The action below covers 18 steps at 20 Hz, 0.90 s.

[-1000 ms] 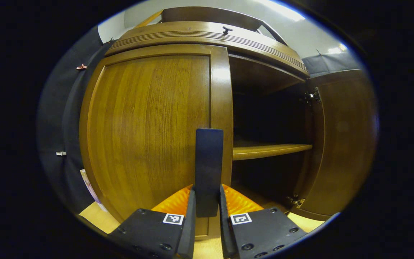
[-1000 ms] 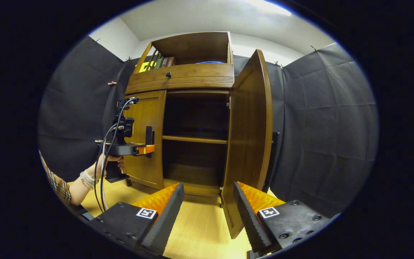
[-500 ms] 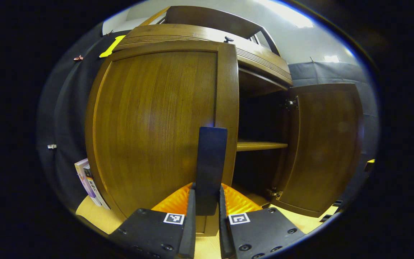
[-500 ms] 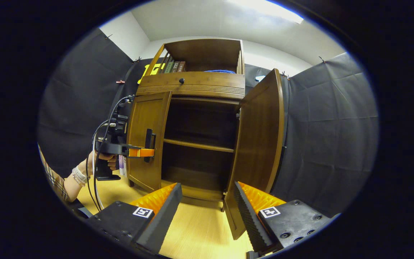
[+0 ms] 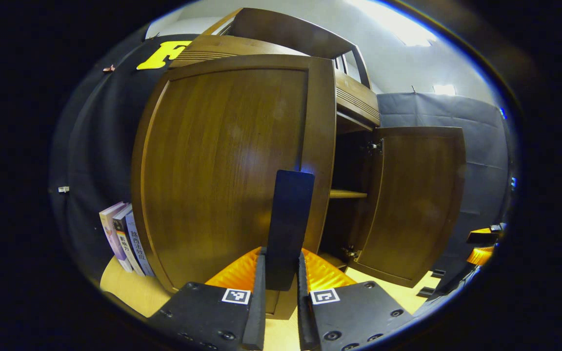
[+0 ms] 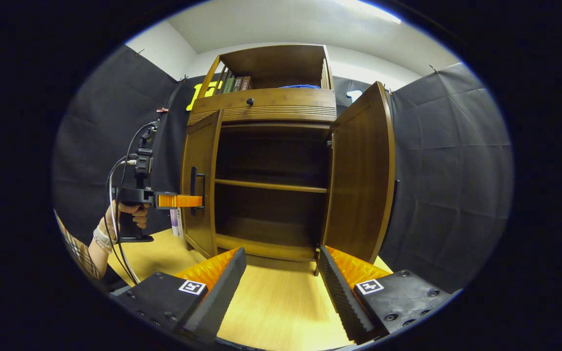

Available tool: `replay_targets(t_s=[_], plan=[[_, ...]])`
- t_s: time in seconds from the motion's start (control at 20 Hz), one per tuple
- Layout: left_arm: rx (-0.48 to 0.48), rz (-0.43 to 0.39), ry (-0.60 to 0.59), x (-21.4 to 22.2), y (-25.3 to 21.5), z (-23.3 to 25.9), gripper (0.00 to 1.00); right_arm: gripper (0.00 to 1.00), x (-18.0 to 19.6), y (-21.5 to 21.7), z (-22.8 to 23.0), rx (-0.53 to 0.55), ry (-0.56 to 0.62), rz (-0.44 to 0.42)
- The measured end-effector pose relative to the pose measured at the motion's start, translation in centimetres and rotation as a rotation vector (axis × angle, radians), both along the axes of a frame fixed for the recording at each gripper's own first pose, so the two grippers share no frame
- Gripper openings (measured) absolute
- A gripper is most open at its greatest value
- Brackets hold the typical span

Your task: Open the right door of the double-door shoe cabinet with the right hand, and open the left door with the left hand.

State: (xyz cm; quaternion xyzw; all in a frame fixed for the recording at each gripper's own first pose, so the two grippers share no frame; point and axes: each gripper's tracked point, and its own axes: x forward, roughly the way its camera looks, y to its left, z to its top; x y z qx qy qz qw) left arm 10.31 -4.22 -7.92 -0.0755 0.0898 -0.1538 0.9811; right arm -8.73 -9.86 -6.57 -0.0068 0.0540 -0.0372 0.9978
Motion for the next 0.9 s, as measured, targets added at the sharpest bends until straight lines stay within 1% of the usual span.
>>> replay_targets(t_s=[0.1,0.15,0.2,0.35,0.4,0.5,0.55,0.65,0.9], plan=[[-0.005,-0.003,0.004,-1.2,0.9,0.0,0.32,0.96,-0.3,0.2,0.1,-0.005,-0.001,-0.01],[-0.005,-0.007,0.005,-1.7,1.3,0.1,0.31,0.96,-0.3,0.5,0.0,-0.001,0.0,-0.013],[-0.006,-0.008,0.01,-2.4,1.7,0.0,0.29,0.96,-0.3,1.2,-0.1,0.01,-0.001,-0.007],[0.004,-0.014,0.021,-3.4,2.3,0.2,0.31,0.96,-0.3,2.7,-0.7,0.037,0.003,0.01],[0.006,-0.011,0.019,-4.6,3.3,0.2,0.31,0.96,-0.2,2.8,-1.1,0.038,0.009,0.007],[0.017,-0.002,0.013,-5.7,4.3,0.2,0.29,0.97,-0.2,3.5,-1.9,0.045,0.03,0.014],[0.022,0.005,0.009,-6.3,4.9,0.2,0.31,0.97,-0.2,3.9,-2.3,0.052,0.041,0.021],[0.024,0.027,0.002,-7.2,5.9,0.3,0.29,0.97,0.0,4.6,-2.7,0.062,0.053,0.036],[0.025,0.104,-0.005,-9.4,8.8,0.7,0.31,0.97,0.2,5.1,-2.3,0.051,0.041,0.048]])
